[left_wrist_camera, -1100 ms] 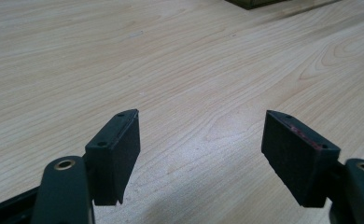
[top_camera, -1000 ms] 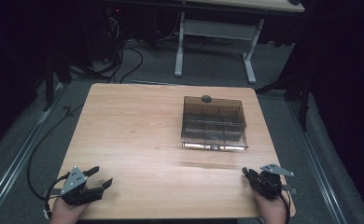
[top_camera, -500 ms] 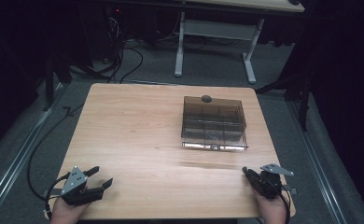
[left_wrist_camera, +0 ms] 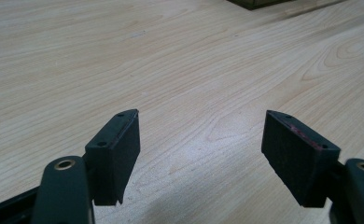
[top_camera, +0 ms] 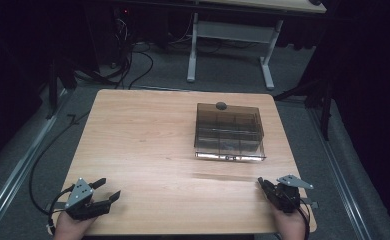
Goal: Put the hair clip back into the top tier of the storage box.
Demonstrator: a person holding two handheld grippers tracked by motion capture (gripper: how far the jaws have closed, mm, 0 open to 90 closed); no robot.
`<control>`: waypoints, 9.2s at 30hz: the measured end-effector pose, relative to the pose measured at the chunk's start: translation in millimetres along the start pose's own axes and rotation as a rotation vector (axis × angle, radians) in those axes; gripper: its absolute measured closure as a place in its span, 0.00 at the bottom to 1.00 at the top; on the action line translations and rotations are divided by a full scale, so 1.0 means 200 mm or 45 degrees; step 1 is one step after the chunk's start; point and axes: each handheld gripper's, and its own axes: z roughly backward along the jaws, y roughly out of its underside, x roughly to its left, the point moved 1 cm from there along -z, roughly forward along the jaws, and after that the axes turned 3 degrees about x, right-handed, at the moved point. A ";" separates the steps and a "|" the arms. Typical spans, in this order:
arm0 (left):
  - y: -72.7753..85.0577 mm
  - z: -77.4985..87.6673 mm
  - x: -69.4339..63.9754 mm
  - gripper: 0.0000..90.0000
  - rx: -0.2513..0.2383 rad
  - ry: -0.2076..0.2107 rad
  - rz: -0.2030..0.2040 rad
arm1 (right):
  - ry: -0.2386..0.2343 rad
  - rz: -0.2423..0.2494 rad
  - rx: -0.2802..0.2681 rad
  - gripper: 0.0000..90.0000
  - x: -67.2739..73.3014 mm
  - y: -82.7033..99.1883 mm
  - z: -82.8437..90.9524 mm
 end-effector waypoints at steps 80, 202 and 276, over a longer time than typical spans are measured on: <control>0.00 0.01 0.00 0.32 -0.020 0.018 -0.004 | -0.166 0.173 0.315 0.88 0.36 -0.18 -0.16; 0.00 0.01 0.01 0.32 -0.023 0.043 -0.005 | -0.176 0.488 1.031 0.87 0.60 -0.48 -0.35; 0.00 0.02 0.01 0.32 -0.017 0.047 -0.004 | -0.192 0.455 0.986 0.90 0.42 -0.88 -0.11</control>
